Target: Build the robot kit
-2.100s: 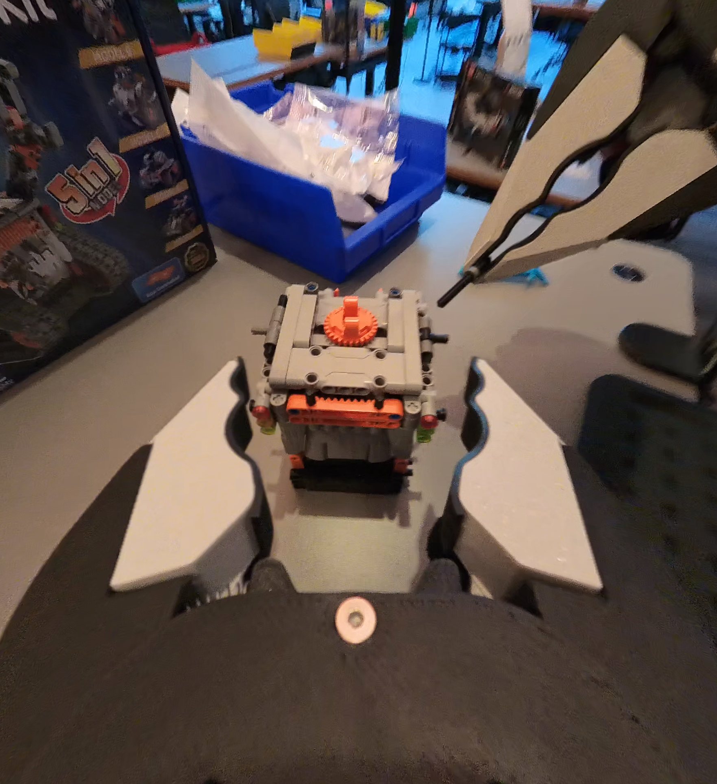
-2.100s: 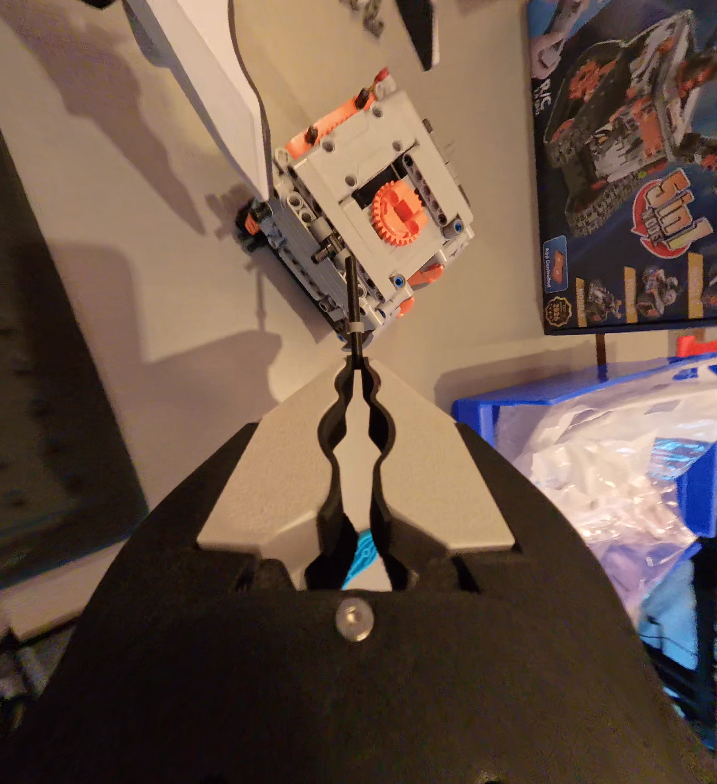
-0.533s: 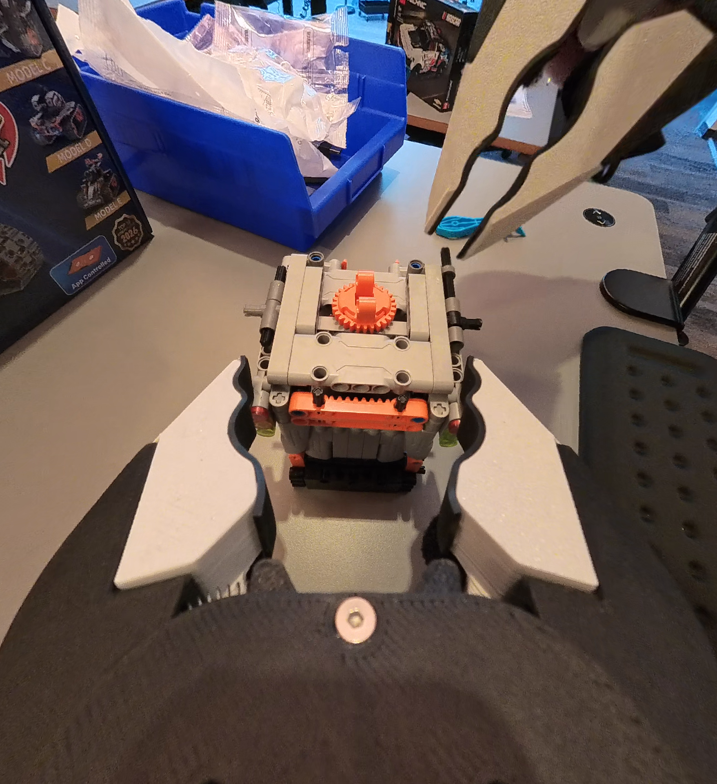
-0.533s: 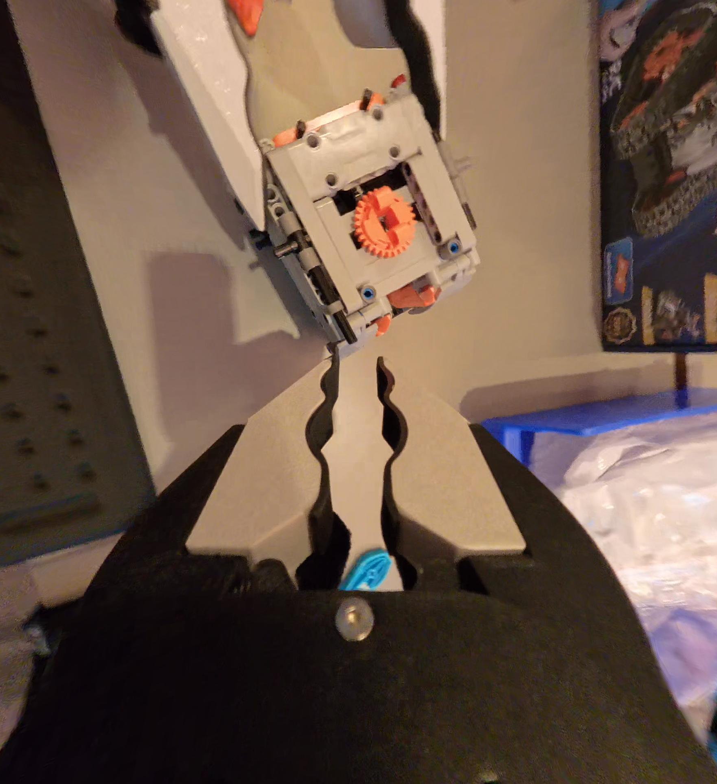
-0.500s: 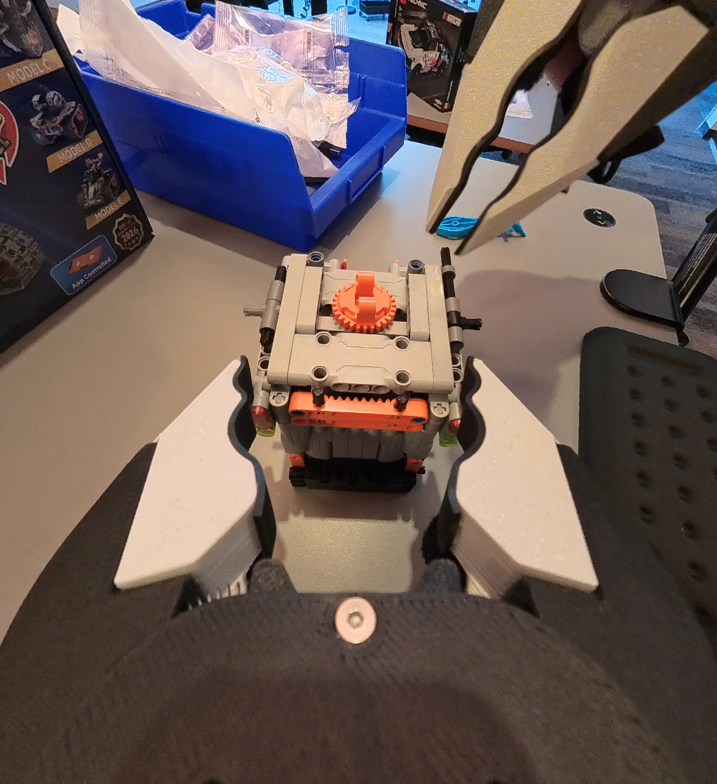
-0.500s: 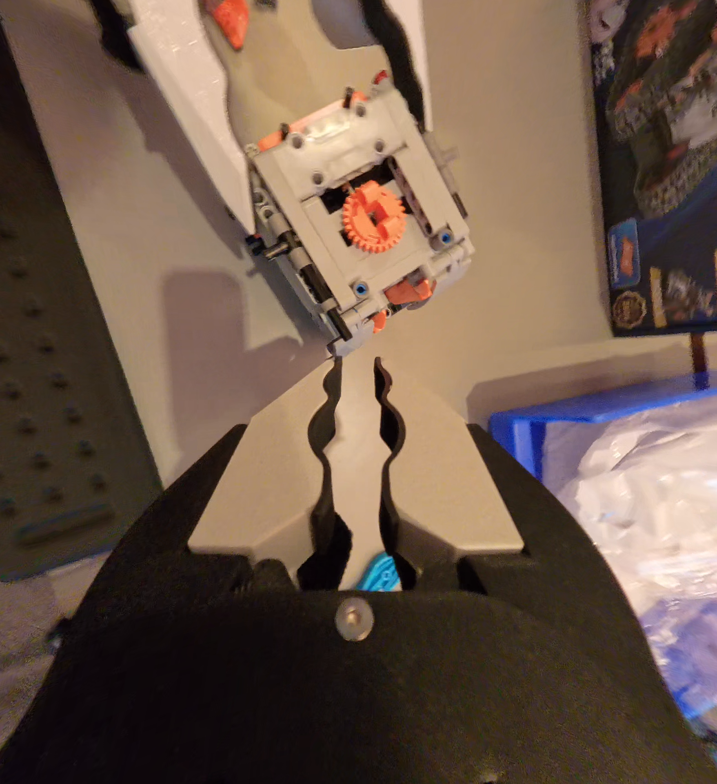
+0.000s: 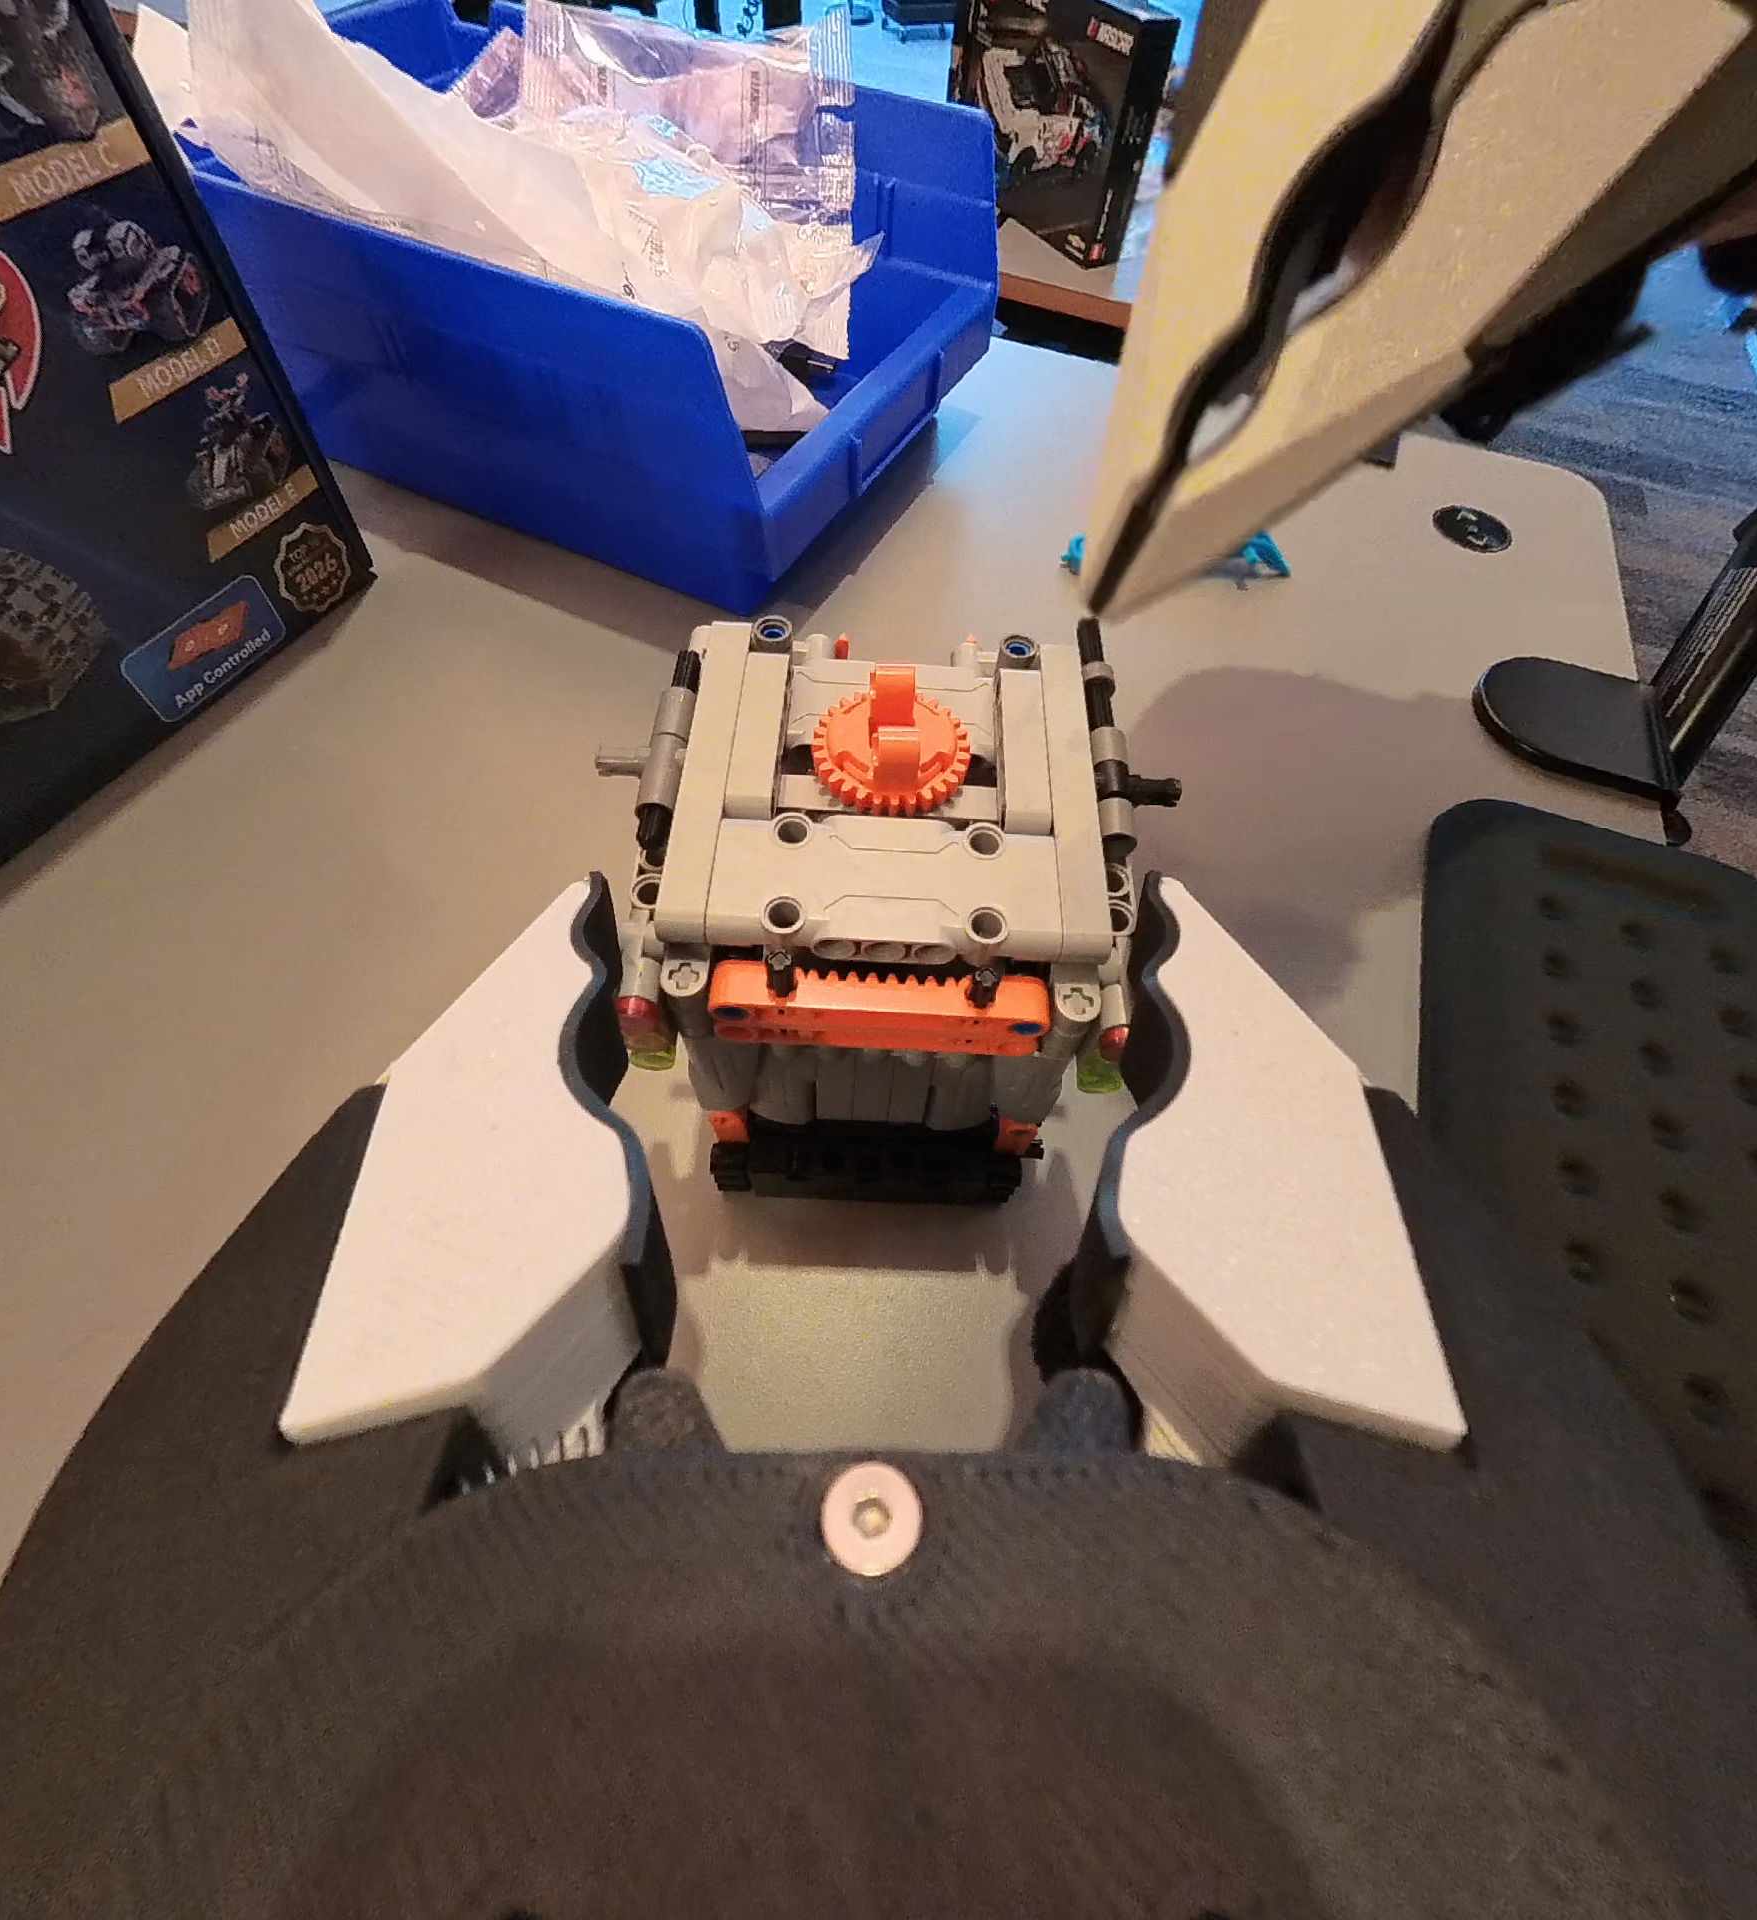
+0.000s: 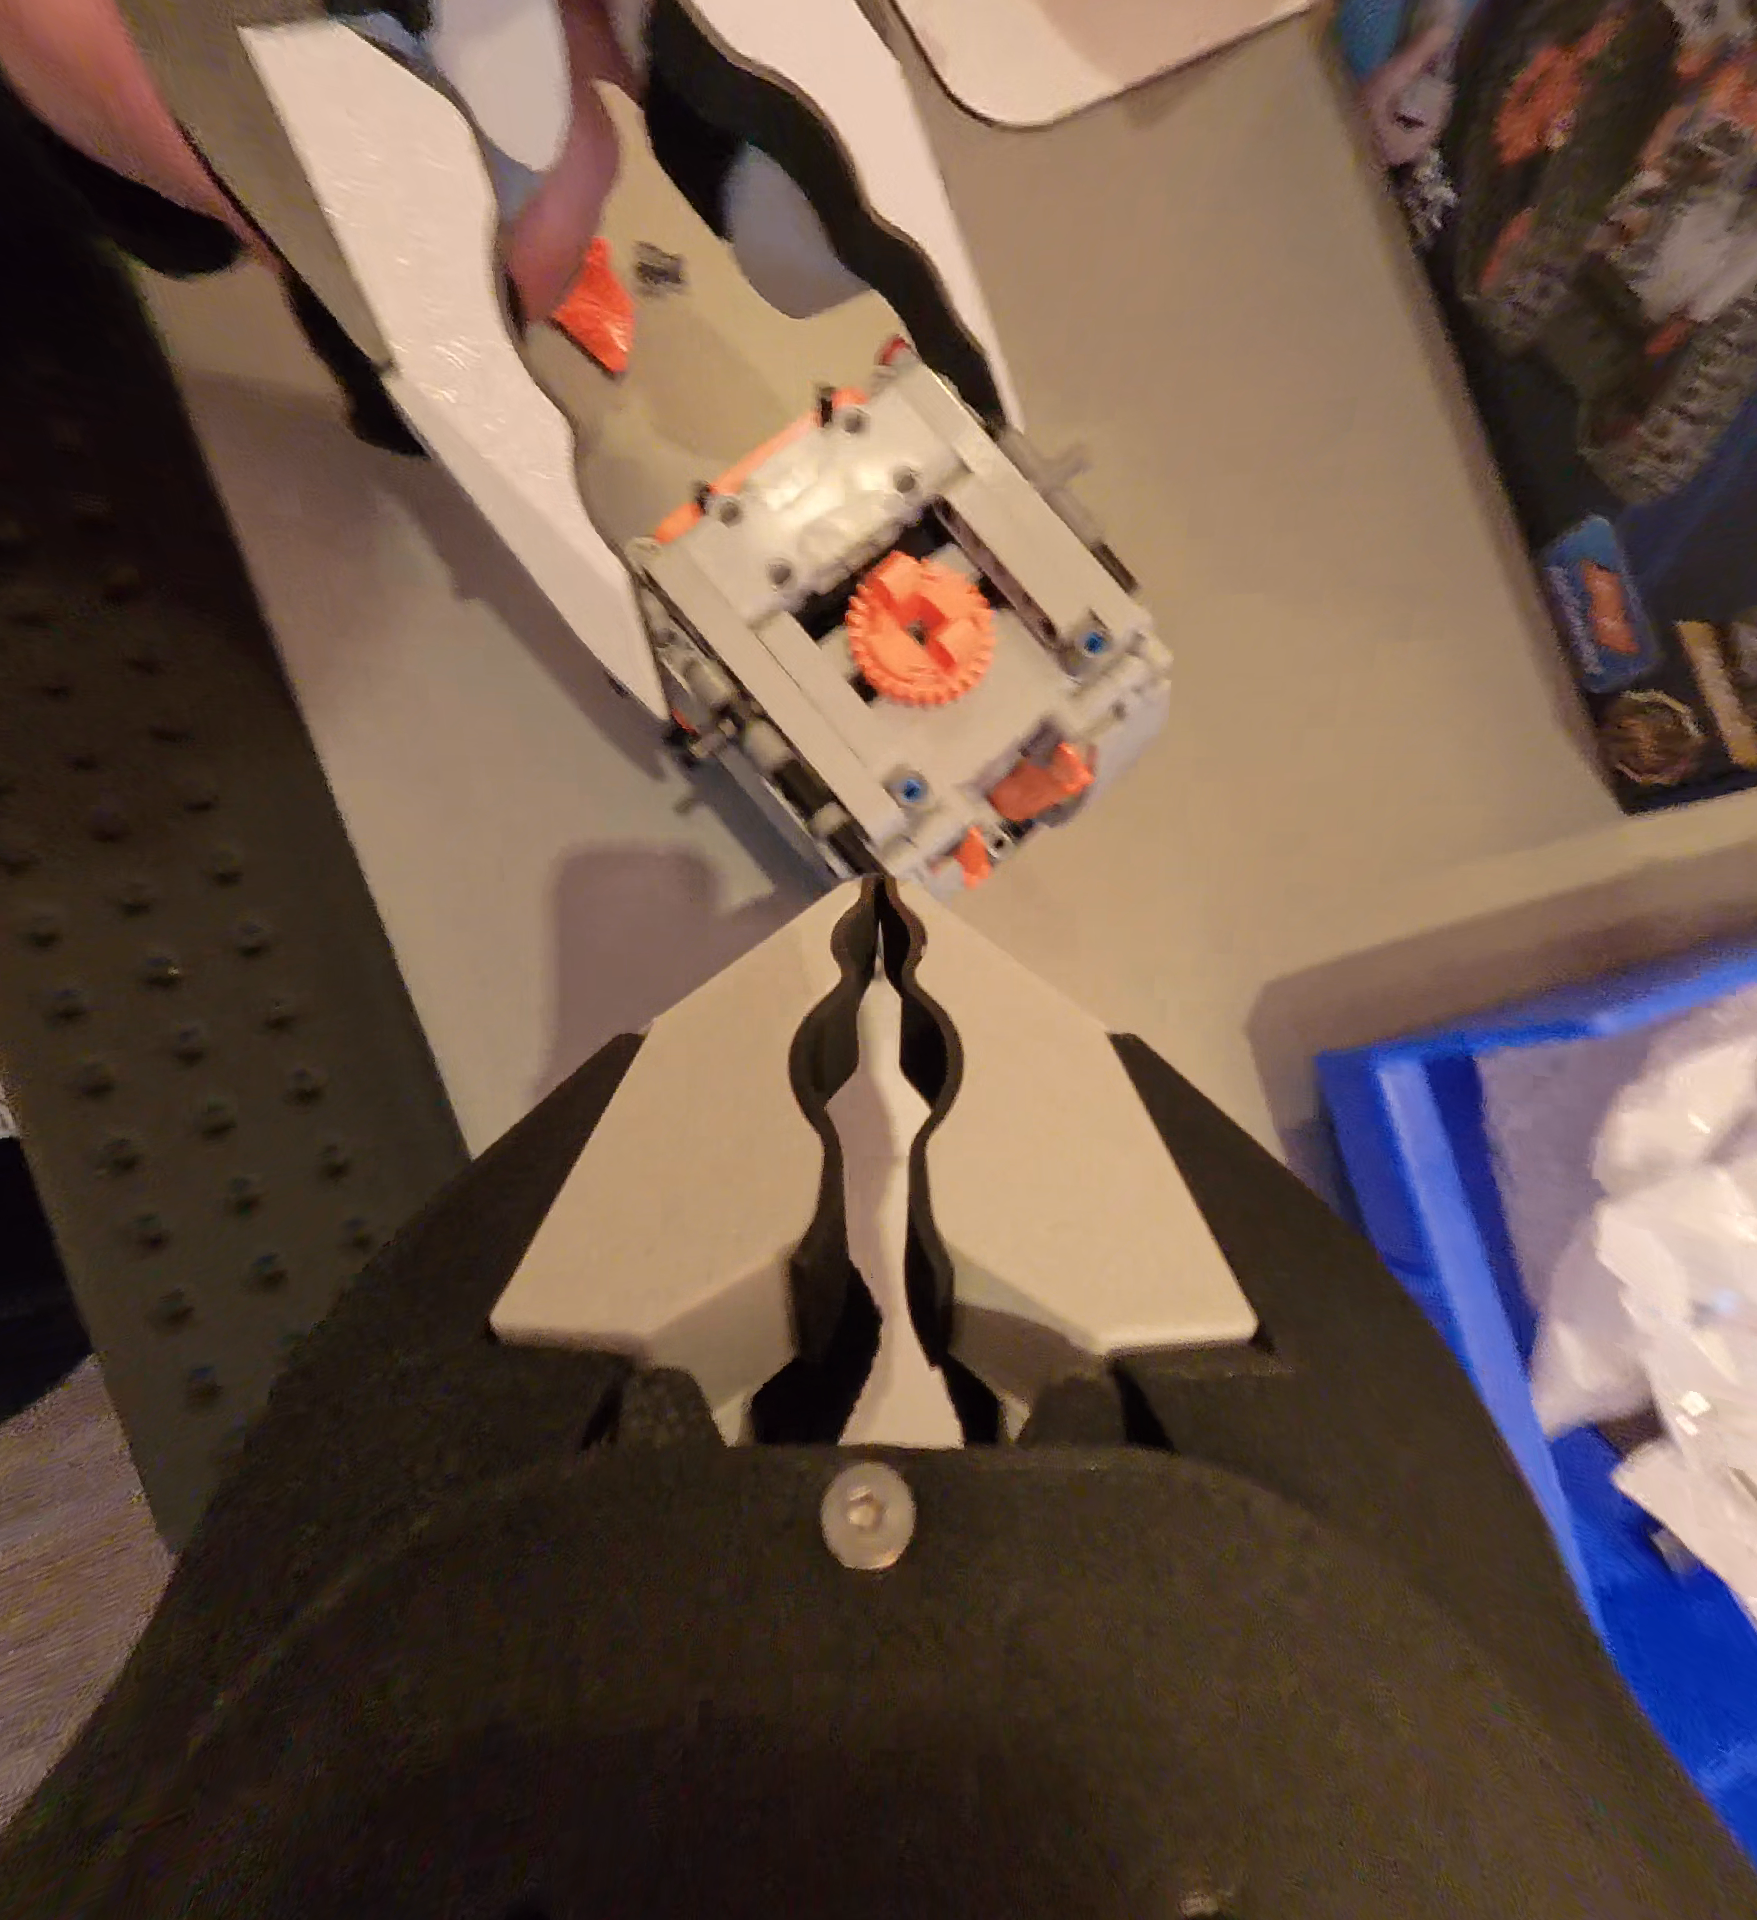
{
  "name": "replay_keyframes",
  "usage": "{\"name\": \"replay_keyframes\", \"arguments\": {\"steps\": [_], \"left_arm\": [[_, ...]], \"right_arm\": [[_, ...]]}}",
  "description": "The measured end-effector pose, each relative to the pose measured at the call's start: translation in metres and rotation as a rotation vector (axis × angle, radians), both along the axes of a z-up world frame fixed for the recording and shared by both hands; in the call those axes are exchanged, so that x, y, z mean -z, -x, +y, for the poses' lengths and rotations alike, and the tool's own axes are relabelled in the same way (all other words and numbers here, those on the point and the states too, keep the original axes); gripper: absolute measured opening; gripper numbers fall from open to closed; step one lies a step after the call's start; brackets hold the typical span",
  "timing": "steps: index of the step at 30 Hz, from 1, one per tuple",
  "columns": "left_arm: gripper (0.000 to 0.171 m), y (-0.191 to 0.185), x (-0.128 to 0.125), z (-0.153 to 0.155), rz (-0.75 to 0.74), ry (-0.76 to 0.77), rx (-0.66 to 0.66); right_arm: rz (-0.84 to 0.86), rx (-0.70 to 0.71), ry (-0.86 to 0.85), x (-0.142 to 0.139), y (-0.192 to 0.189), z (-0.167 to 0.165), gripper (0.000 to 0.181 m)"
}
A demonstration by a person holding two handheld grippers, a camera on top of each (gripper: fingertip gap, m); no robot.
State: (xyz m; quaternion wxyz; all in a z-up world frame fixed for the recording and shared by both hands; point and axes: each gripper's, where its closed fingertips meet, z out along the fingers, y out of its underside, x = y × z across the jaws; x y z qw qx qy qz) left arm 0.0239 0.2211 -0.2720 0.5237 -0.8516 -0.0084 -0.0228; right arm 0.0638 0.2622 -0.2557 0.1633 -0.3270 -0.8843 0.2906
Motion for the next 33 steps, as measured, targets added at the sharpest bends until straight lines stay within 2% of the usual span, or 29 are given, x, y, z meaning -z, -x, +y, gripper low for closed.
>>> {"name": "replay_keyframes", "arguments": {"steps": [3, 5, 6, 8, 17, 21, 25, 30, 33], "left_arm": [[0.096, 0.0, 0.0, 0.0, 0.0, -0.001, -0.007], [0.096, 0.0, 0.0, 0.0, 0.002, 0.001, -0.007], [0.096, 0.0, 0.0, 0.0, 0.002, 0.003, -0.006], [0.096, 0.0, 0.0, 0.0, 0.003, 0.005, -0.004], [0.096, 0.001, 0.0, -0.003, 0.002, 0.008, -0.002], [0.096, 0.0, 0.0, -0.004, 0.007, 0.011, 0.0], [0.096, -0.001, 0.0, -0.002, 0.007, 0.005, -0.003], [0.096, -0.002, 0.0, -0.002, 0.004, 0.009, 0.0], [0.096, -0.002, 0.0, -0.001, 0.004, 0.007, -0.003]], "right_arm": [[0.02, -0.021, 0.031, -0.006, 0.0, -0.013, 0.0], [0.009, 0.031, -0.045, 0.001, 0.002, 0.006, 0.0], [0.006, 0.043, -0.026, 0.001, 0.002, 0.01, 0.0], [-0.003, 0.045, 0.009, 0.002, 0.001, 0.008, 0.0], [0.006, 0.009, -0.035, 0.004, 0.0, 0.0, 0.0], [0.016, 0.043, -0.017, -0.001, 0.004, 0.013, 0.0], [0.027, -0.036, -0.017, -0.004, 0.002, -0.016, 0.0], [0.009, 0.042, -0.042, 0.001, 0.003, 0.016, 0.0], [-0.004, 0.006, -0.054, 0.007, 0.0, 0.002, 0.0]]}}
